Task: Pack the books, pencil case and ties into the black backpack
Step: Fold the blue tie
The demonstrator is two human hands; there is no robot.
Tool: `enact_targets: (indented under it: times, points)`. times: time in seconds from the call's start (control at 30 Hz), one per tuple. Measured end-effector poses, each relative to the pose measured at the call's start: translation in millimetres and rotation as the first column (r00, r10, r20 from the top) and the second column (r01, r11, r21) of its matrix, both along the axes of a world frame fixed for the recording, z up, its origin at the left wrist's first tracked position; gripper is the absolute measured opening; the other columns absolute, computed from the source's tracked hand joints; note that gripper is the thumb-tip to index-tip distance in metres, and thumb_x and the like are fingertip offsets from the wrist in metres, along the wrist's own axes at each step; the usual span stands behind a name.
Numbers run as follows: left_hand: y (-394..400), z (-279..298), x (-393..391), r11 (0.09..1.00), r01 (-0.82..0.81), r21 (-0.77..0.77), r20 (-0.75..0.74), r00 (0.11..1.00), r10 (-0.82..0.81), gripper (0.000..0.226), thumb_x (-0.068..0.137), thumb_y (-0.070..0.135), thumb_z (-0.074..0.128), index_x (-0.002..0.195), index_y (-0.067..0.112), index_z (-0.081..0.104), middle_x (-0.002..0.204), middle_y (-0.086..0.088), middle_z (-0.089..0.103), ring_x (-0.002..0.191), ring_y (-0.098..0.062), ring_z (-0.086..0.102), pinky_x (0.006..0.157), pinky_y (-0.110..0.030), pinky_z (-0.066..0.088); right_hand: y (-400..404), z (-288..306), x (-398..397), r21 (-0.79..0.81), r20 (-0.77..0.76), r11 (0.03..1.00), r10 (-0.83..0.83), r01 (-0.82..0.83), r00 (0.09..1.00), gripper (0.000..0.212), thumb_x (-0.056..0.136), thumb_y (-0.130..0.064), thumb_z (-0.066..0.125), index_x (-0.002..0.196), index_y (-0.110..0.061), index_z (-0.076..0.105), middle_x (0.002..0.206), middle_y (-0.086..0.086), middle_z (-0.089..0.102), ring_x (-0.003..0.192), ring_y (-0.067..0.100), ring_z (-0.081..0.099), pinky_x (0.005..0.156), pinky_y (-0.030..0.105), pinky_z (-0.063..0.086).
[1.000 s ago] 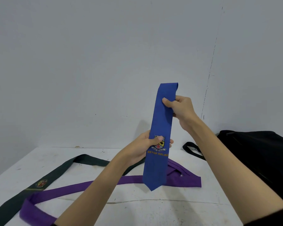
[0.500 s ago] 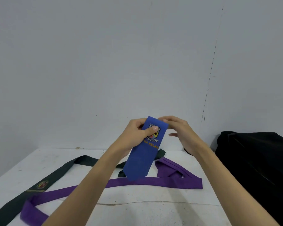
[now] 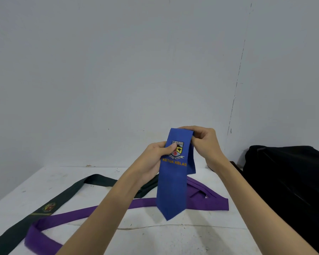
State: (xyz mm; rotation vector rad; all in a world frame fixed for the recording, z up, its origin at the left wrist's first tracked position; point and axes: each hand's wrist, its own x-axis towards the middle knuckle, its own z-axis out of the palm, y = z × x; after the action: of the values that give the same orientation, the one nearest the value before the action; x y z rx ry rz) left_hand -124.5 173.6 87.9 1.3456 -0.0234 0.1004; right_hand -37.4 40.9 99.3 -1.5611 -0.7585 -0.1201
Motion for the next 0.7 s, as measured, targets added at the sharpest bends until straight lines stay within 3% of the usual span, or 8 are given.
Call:
enact_targets:
  times: [0.13,0.23,0.33,0.4,0.53,0.63,0.7]
  points:
    - [-0.2,-1.3,1.7,0.996,-0.054,-0.076,0.089,0.994,0.061,0.021,0.092,0.011,0.054,0.109,0.006,0.065,0.093,-0.008,0.071,0.076,-0.015,0.068,0.067,-0.028,0.057,3.8,-7.0,-1.1,-0.024,0.005,0.999,-0.031,0.031,1.0,0.04,0.089,0.006,0.052,0.081,-0.028,0.071,0.08,-0.017,0.071,0.083,0.01,0.068,0.077,0.027,0.055]
    - [-4.0,3.9,5.1,0.984,-0.179,-0.017,0.165,0.97,0.179,0.021,0.089,0.013,0.059,0.107,0.005,0.067,0.097,-0.011,0.069,0.075,-0.015,0.067,0.066,-0.026,0.057,4.8,-11.3,-5.1,-0.01,-0.04,1.0,0.001,-0.001,0.999,0.033,0.089,0.005,0.055,0.086,-0.023,0.072,0.076,-0.013,0.071,0.073,0.004,0.069,0.067,0.019,0.055]
    - [-4.0,1.3,12.3,0.934,-0.349,0.082,0.219,0.92,0.324,0.023,0.086,0.014,0.065,0.106,0.004,0.069,0.121,-0.014,0.059,0.09,-0.015,0.064,0.063,-0.015,0.051,6.0,-12.2,-10.2,0.026,-0.111,0.998,0.061,-0.058,0.992,0.025,0.088,0.003,0.058,0.091,-0.018,0.071,0.076,-0.009,0.071,0.066,0.0,0.067,0.06,0.013,0.051]
    - [-3.6,-2.9,15.6,0.931,-0.358,0.066,0.233,0.913,0.334,0.025,0.085,0.013,0.066,0.108,0.004,0.069,0.129,-0.015,0.055,0.097,-0.018,0.063,0.065,-0.014,0.05,6.1,-13.6,-10.9,0.016,-0.148,0.997,0.08,-0.078,0.986,0.024,0.089,0.003,0.057,0.092,-0.016,0.071,0.079,-0.004,0.072,0.071,0.006,0.068,0.064,0.016,0.053]
    - [-6.2,-5.3,15.5,0.953,-0.304,0.012,0.207,0.933,0.295,0.023,0.086,0.01,0.064,0.108,0.005,0.069,0.109,-0.013,0.069,0.081,-0.016,0.067,0.066,-0.022,0.054,2.1,-18.4,-12.8,0.034,-0.25,0.989,0.148,-0.144,0.957,0.029,0.09,0.004,0.051,0.091,-0.016,0.072,0.085,0.003,0.074,0.077,0.015,0.069,0.07,0.021,0.055]
    - [-7.0,-5.2,17.6,0.947,-0.322,-0.001,0.159,0.935,0.318,0.018,0.085,0.014,0.066,0.102,0.009,0.072,0.096,-0.011,0.073,0.079,-0.02,0.068,0.074,-0.032,0.057,1.3,-20.8,-13.2,0.081,-0.321,0.976,0.219,-0.203,0.922,0.025,0.093,-0.009,0.047,0.099,-0.01,0.071,0.091,0.008,0.073,0.082,0.018,0.068,0.077,0.027,0.054]
    - [-7.0,-3.9,20.2,0.931,-0.364,0.022,0.141,0.923,0.357,0.017,0.085,0.017,0.067,0.1,0.011,0.072,0.095,-0.01,0.073,0.079,-0.02,0.068,0.077,-0.034,0.057,1.2,-19.1,-12.9,0.176,-0.394,0.957,0.283,-0.23,0.874,0.031,0.095,-0.022,0.043,0.101,-0.007,0.069,0.091,0.007,0.072,0.081,0.018,0.067,0.075,0.026,0.052]
